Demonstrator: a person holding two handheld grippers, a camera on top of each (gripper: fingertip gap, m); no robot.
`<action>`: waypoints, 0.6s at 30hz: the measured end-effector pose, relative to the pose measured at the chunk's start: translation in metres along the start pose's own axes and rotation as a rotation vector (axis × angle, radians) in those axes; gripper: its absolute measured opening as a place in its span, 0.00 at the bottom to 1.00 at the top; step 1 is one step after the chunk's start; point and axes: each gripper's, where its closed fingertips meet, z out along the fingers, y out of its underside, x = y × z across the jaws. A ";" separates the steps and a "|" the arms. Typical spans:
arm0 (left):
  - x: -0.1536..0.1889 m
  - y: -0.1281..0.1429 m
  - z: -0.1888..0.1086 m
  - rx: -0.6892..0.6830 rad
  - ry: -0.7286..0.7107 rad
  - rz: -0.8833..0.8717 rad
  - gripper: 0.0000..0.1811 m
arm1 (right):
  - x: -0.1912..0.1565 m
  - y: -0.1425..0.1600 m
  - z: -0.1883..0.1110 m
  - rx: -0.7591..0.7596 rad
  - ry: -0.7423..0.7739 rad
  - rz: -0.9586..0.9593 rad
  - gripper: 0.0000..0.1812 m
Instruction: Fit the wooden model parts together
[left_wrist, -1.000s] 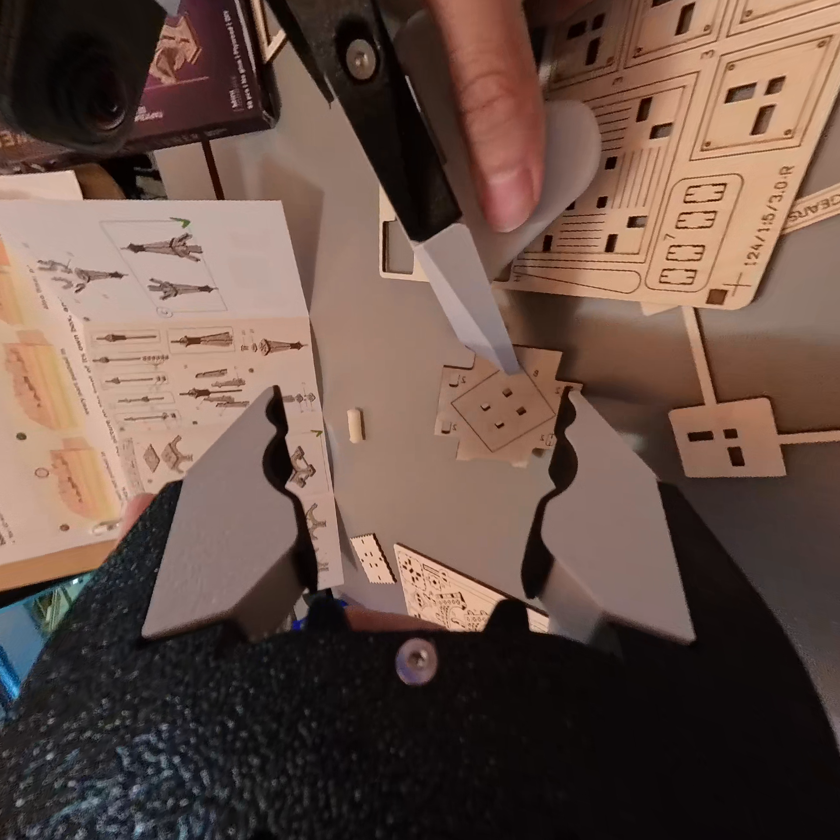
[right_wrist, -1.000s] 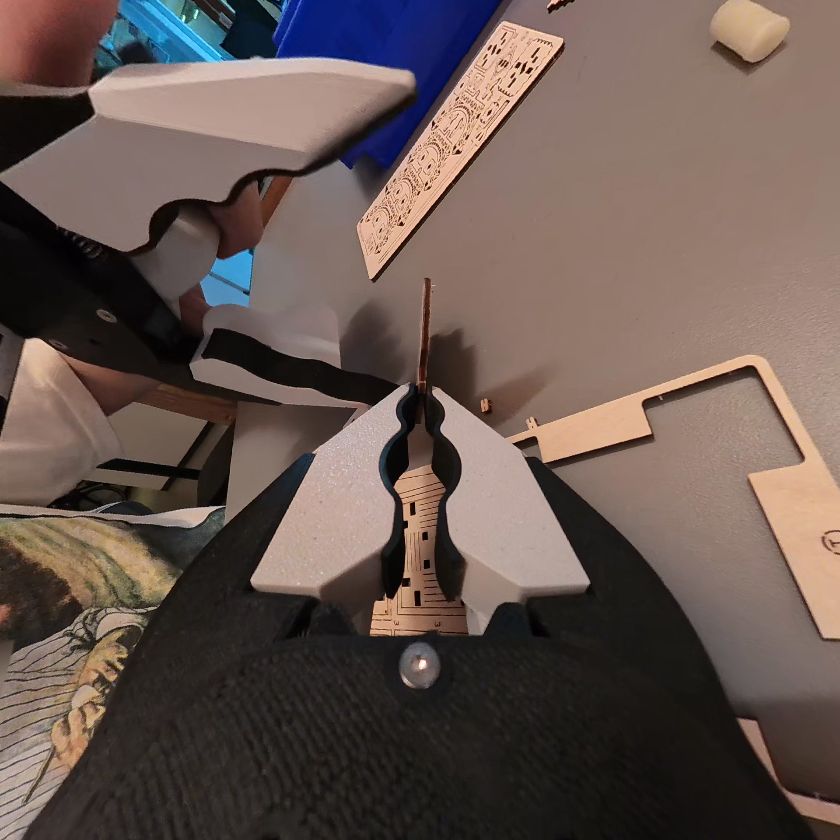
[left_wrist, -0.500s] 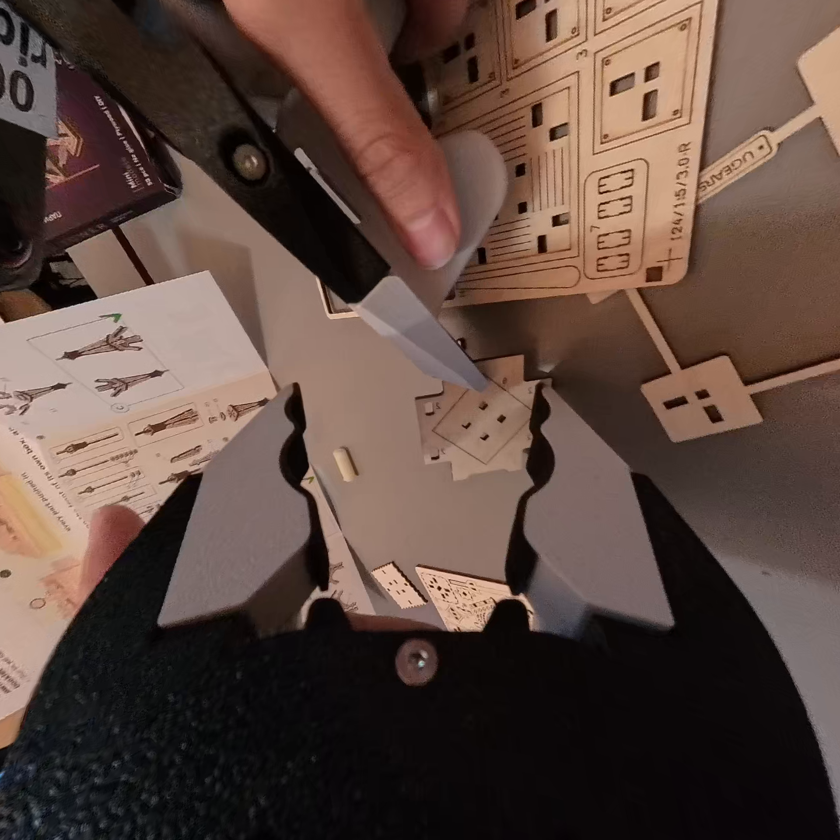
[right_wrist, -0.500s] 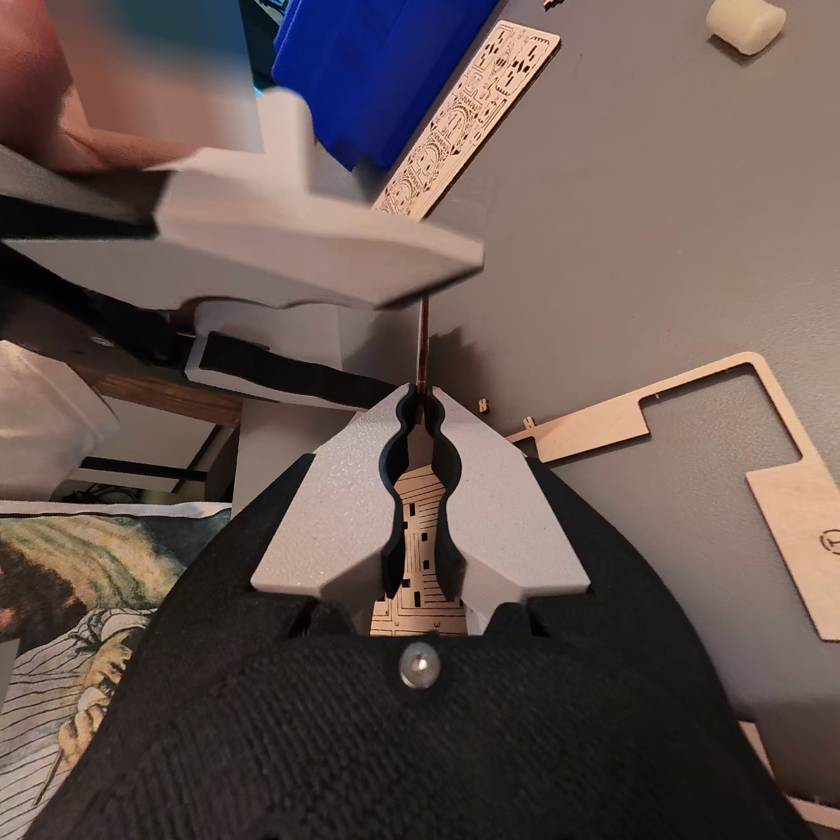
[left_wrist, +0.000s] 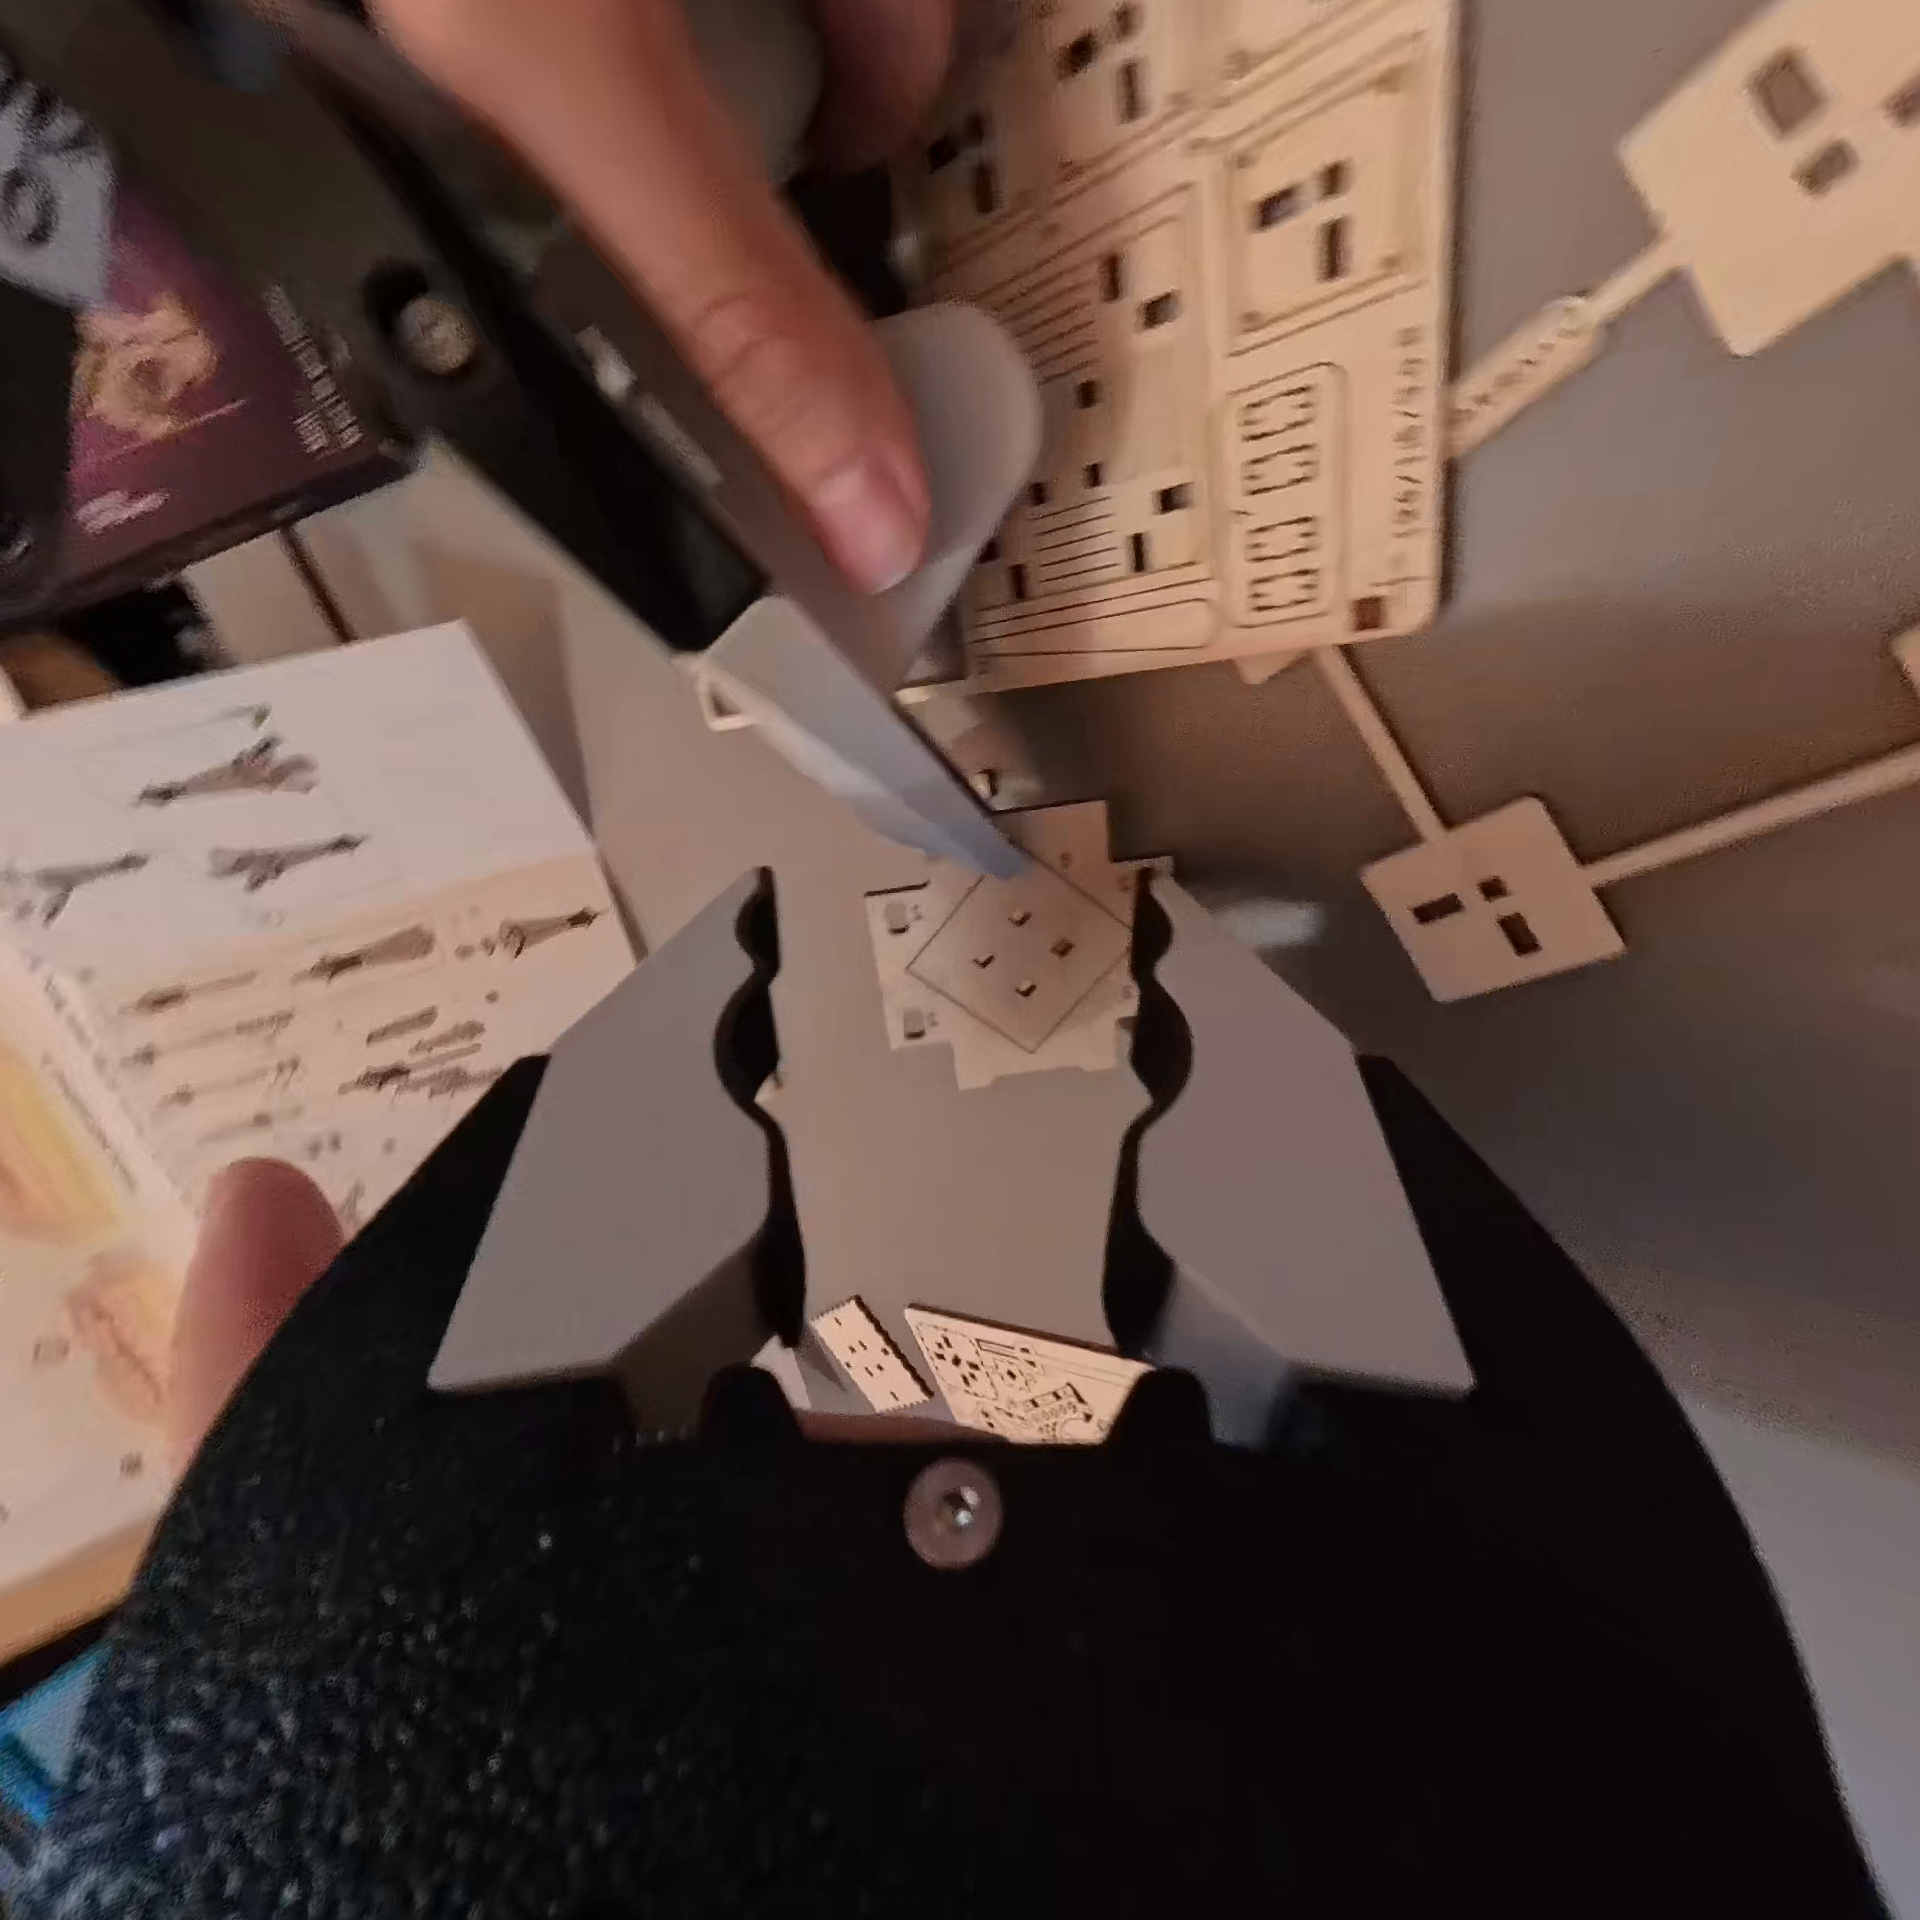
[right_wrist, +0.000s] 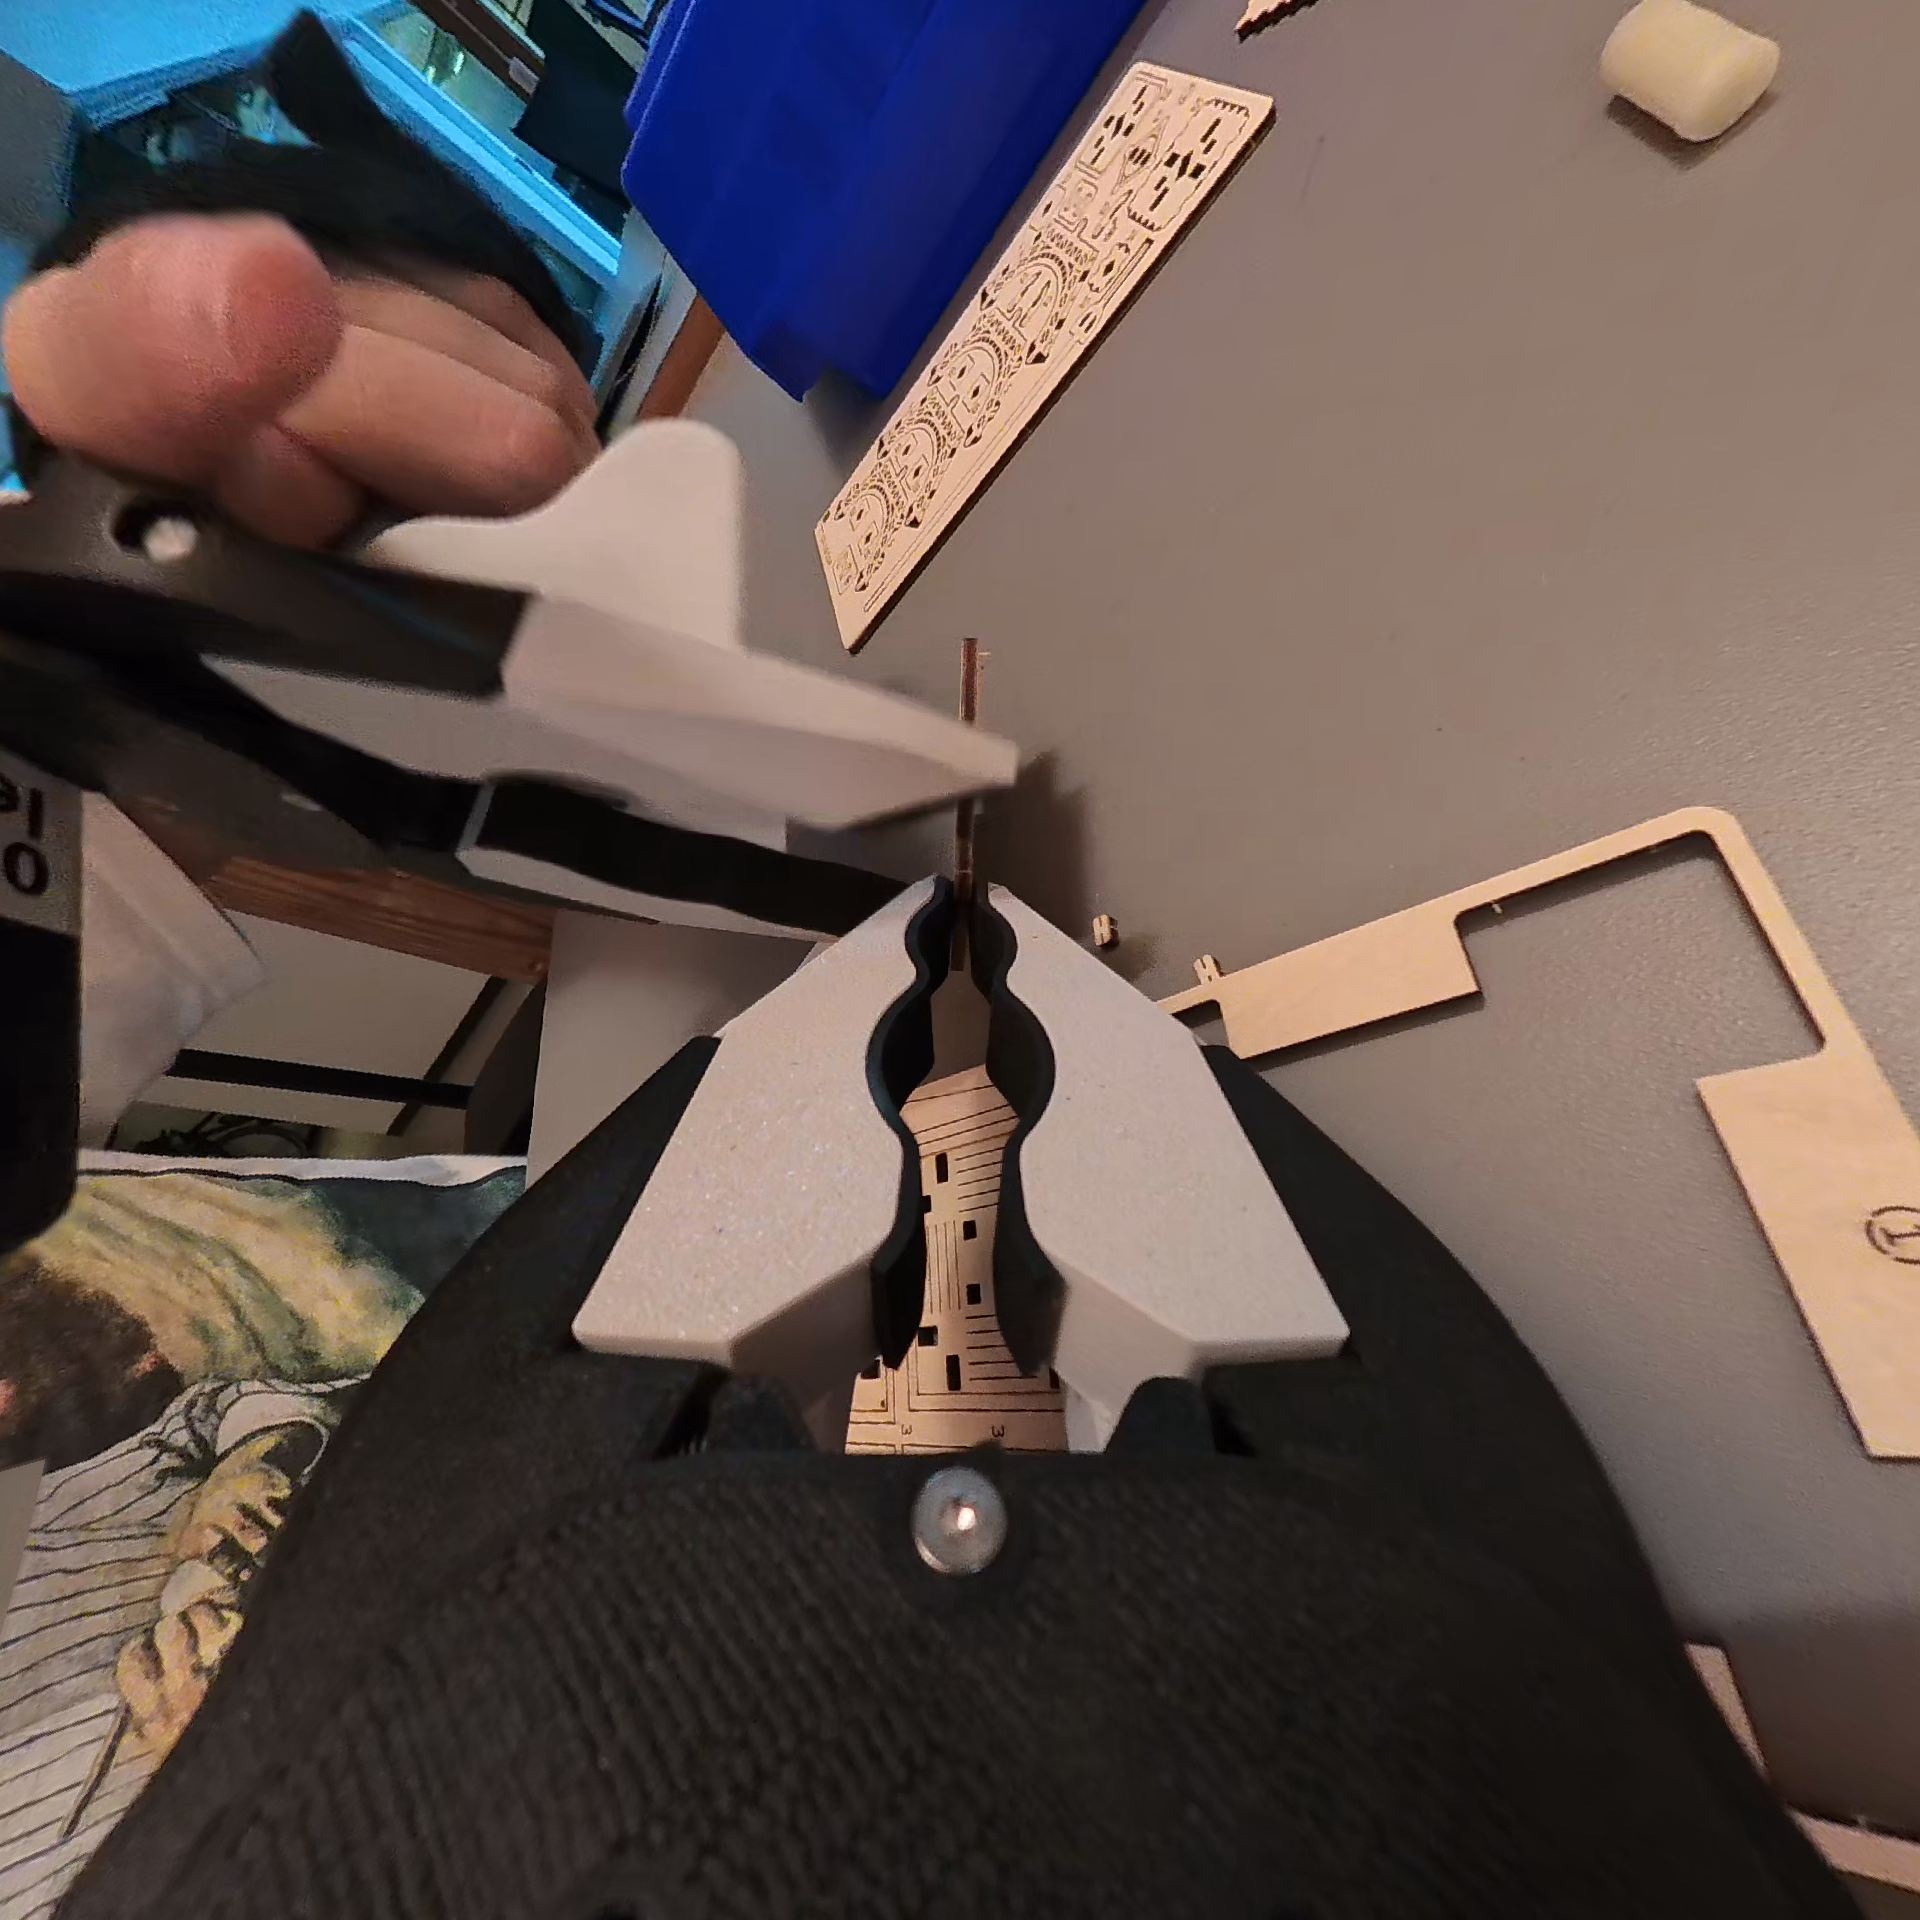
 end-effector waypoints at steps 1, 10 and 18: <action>-0.006 0.002 -0.001 -0.004 -0.055 -0.042 0.42 | 0.000 0.000 0.000 0.000 0.001 -0.002 0.00; -0.012 0.005 -0.022 0.011 -0.207 -0.110 0.57 | -0.001 0.001 0.001 -0.009 -0.002 -0.007 0.00; -0.018 0.002 -0.015 0.023 -0.228 -0.080 0.56 | -0.001 0.001 0.001 -0.009 -0.005 -0.006 0.00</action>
